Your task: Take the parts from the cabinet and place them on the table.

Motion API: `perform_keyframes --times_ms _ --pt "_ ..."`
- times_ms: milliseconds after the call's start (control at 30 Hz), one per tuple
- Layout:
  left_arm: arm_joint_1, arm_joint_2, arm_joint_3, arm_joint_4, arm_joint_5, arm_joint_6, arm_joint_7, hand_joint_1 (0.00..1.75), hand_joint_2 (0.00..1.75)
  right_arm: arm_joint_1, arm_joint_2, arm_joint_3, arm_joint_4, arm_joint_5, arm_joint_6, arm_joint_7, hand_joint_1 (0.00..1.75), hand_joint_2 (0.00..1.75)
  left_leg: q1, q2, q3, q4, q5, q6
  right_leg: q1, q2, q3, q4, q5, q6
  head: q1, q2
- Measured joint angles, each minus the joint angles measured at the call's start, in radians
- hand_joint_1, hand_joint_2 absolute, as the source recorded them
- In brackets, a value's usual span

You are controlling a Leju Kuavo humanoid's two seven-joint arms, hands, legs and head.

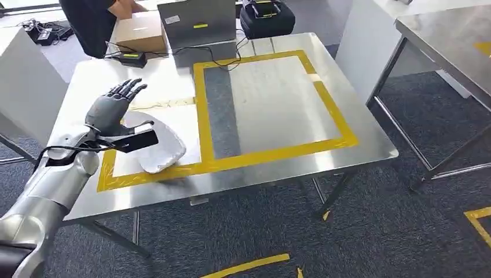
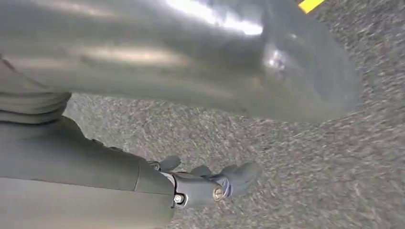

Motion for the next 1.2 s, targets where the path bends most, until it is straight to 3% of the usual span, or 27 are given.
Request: perform_keyframes --times_ms 67,100,167,200,233,267,300,333,367,400,500,567,600,667,700,733,767,800,867,900,1033,1067,1133,1200 --pt "-0.005 -0.002 -0.001 0.004 0.0 0.0 0.001 0.0 0.0 -0.004 0.001 0.0 0.0 0.0 -0.003 0.0 0.0 0.0 0.002 0.002 -0.009 0.017 -0.017 -0.011 -0.007 -0.001 0.002 -0.006 0.007 -0.015 -0.001 0.0" --pt "-0.01 -0.003 -0.001 0.005 0.0 0.0 0.003 0.0 0.0 -0.004 0.001 0.0 0.0 0.0 -0.003 0.0 0.0 0.0 0.002 0.003 -0.027 0.061 -0.048 -0.015 -0.008 0.0 0.002 -0.006 0.007 -0.021 -0.008 0.0" --pt "-0.013 -0.004 -0.002 0.01 0.0 0.0 0.005 0.0 0.0 -0.001 0.001 0.0 0.0 0.0 -0.002 0.0 0.0 0.0 0.003 0.003 -0.1 0.223 -0.125 -0.022 -0.006 0.0 0.002 -0.006 0.006 -0.024 -0.008 0.0" --pt "-0.01 -0.004 -0.003 0.013 0.0 0.0 0.005 0.0 0.0 0.0 0.001 0.0 0.0 -0.001 -0.002 0.0 0.0 0.0 0.003 0.003 -0.135 0.296 -0.147 -0.022 -0.005 0.0 0.002 -0.005 0.006 -0.025 -0.008 0.0" --pt "-0.008 -0.004 -0.003 0.015 0.0 0.0 0.004 0.0 0.0 0.0 0.001 0.0 0.0 -0.002 -0.002 0.0 0.0 0.0 0.003 0.003 -0.147 0.316 -0.142 -0.02 -0.003 0.0 0.002 -0.005 0.006 -0.025 -0.008 0.0" --pt "-0.007 -0.004 -0.004 0.017 0.0 0.0 0.004 0.0 0.0 0.0 0.001 0.0 0.0 -0.002 -0.002 0.0 0.0 0.0 0.003 0.003 -0.135 0.291 -0.118 -0.016 -0.002 0.0 0.002 -0.005 0.006 -0.025 -0.008 0.0" --pt "-0.008 -0.004 -0.004 0.018 0.0 0.002 0.004 0.0 0.0 0.0 0.001 0.0 0.0 -0.002 -0.002 0.0 0.0 0.0 0.003 0.003 -0.104 0.226 -0.081 -0.011 -0.001 0.0 0.003 -0.005 0.006 -0.025 -0.008 0.0" --pt "-0.01 -0.004 -0.004 0.018 0.0 0.004 0.004 0.0 1.75 0.0 0.001 0.0 0.0 -0.002 -0.002 0.0 0.0 0.0 0.001 0.003 -0.059 0.136 -0.037 -0.003 0.001 0.0 0.004 -0.005 0.006 -0.024 -0.008 0.0" --pt "-0.013 -0.004 -0.005 0.017 0.0 0.008 0.004 0.0 1.75 0.0 0.002 0.0 0.0 -0.002 -0.003 0.0 0.0 0.0 -0.003 0.003 -0.011 0.046 -0.001 0.007 0.002 -0.001 0.006 -0.005 0.006 -0.024 -0.008 0.0" --pt "-0.016 -0.004 -0.005 0.017 0.0 0.012 0.005 0.0 1.75 -0.001 0.007 0.0 0.0 -0.003 -0.002 -0.001 0.0 0.0 -0.008 0.004 0.011 0.005 -0.018 0.013 0.004 -0.002 0.003 -0.005 0.007 -0.019 -0.006 0.0" --pt "-0.013 -0.004 -0.005 0.016 0.0 0.018 0.009 0.0 1.75 -0.001 0.008 0.0 0.0 -0.003 -0.002 -0.002 0.0 0.0 -0.016 0.004 0.007 0.002 -0.007 0.017 -0.001 -0.002 0.001 -0.011 0.015 -0.001 -0.007 0.0" --pt "-0.012 -0.006 -0.005 0.011 0.0 0.02 0.011 0.0 1.75 -0.001 0.009 0.0 0.0 -0.003 -0.002 -0.004 0.0 0.0 -0.003 0.007 0.012 -0.017 0.008 0.03 -0.001 -0.002 -0.001 -0.007 0.009 0.01 -0.006 0.0" --pt "-0.013 -0.008 -0.006 0.008 0.0 0.021 0.011 0.0 1.75 -0.001 0.009 0.0 0.0 -0.003 -0.001 -0.005 0.0 0.0 -0.003 0.007 0.011 -0.021 0.012 0.038 0.002 -0.004 -0.015 0.026 -0.021 0.014 -0.004 0.0" --pt "-0.008 -0.008 -0.006 0.009 0.0 0.021 0.011 0.0 1.75 -0.001 0.008 0.0 0.0 -0.003 -0.001 -0.005 0.0 0.0 -0.004 0.01 0.002 -0.019 0.015 0.043 0.002 -0.003 -0.082 0.18 -0.108 0.021 -0.003 0.0" --pt "-0.003 -0.008 -0.006 0.008 0.0 0.021 0.011 0.0 1.75 0.001 0.008 0.0 0.0 -0.003 -0.002 -0.006 0.0 0.0 -0.004 0.011 -0.003 -0.018 0.017 0.044 0.002 -0.003 -0.113 0.253 -0.138 0.024 -0.003 0.0" --pt "0.003 -0.009 -0.006 0.008 0.0 0.021 0.011 0.0 1.75 0.002 0.008 0.0 0.0 -0.003 -0.002 -0.006 0.0 0.0 -0.004 0.011 -0.008 -0.015 0.019 0.044 0.002 -0.003 -0.128 0.293 -0.146 0.026 -0.002 0.0" --pt "0.008 -0.011 -0.006 0.008 0.0 0.021 0.011 0.0 1.75 0.003 0.008 0.0 0.0 -0.003 -0.002 -0.006 0.0 0.0 -0.003 0.011 -0.013 -0.012 0.021 0.042 0.001 -0.004 -0.118 0.281 -0.132 0.026 -0.003 0.0" --pt "0.009 -0.011 -0.007 0.008 0.0 0.021 0.011 0.0 1.75 0.002 0.008 0.0 0.0 -0.003 -0.002 -0.006 0.0 0.0 -0.002 0.011 -0.017 -0.007 0.022 0.041 -0.001 -0.004 -0.083 0.222 -0.1 0.027 -0.002 0.0" --pt "0.009 -0.013 -0.008 0.004 0.0 0.021 0.011 0.0 1.75 0.0 0.008 0.0 0.0 -0.003 -0.003 -0.005 0.0 0.0 0.0 0.01 -0.026 0.007 0.022 0.035 -0.003 -0.005 0.025 0.04 -0.031 0.026 -0.002 0.0" --pt "0.007 -0.013 -0.008 0.0 0.0 0.021 0.012 0.0 1.75 -0.002 0.008 0.0 0.0 -0.003 -0.003 -0.004 0.0 0.0 -0.004 0.009 -0.032 0.013 0.023 0.027 0.001 -0.005 0.037 0.013 -0.046 0.018 -0.003 0.0" --pt "0.003 -0.014 -0.009 -0.002 0.0 0.021 0.014 0.0 1.75 -0.001 0.009 0.0 0.0 -0.004 -0.004 -0.002 0.0 0.0 -0.006 0.007 -0.034 0.006 0.036 0.0 0.006 -0.003 0.027 0.005 -0.023 -0.011 -0.004 0.0" --pt "0.004 -0.013 -0.01 -0.002 0.0 0.021 0.014 0.0 1.75 -0.001 0.01 0.0 0.0 -0.004 -0.004 -0.002 0.0 0.0 -0.004 0.008 -0.04 0.012 0.031 -0.004 -0.001 -0.006 0.027 -0.003 -0.013 -0.023 -0.005 0.0" --pt "0.0 -0.013 -0.012 -0.002 0.0 0.022 0.014 0.0 1.75 0.0 0.01 0.0 0.0 -0.004 -0.004 -0.002 0.0 0.0 -0.001 0.007 -0.073 0.097 -0.044 -0.016 -0.001 -0.006 0.019 -0.004 -0.005 -0.033 -0.011 0.0" --pt "0.003 -0.013 -0.013 0.0 0.0 0.027 0.014 0.0 1.75 0.0 0.01 0.0 0.0 -0.004 -0.004 -0.001 0.0 0.0 0.001 0.007 -0.134 0.26 -0.128 -0.024 -0.001 -0.006 0.006 -0.003 0.003 -0.033 -0.01 0.0"
